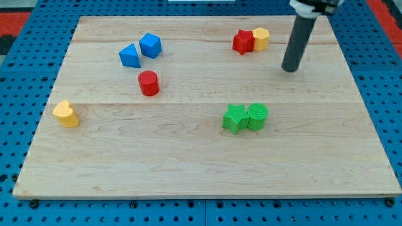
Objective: Separate the red star from the yellow hexagon
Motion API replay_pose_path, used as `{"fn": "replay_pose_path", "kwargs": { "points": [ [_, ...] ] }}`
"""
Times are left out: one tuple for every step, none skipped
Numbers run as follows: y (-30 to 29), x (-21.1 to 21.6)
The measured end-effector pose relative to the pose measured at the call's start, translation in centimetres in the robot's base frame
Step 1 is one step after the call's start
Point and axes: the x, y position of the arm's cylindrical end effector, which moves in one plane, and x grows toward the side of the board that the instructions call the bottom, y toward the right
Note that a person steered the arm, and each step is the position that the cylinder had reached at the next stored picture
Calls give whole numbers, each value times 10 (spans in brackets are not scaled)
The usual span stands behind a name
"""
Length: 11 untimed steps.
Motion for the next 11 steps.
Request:
{"fn": "replay_pose_path", "kwargs": {
  "points": [
    [-12,-48],
    [-30,-93],
    [-86,-109],
    [-125,-78],
    [-96,-43],
    [-141,-22],
    [-212,-15],
    [-226,-4],
    [-194,-5],
    [-167,11],
    [-218,26]
  ]
}}
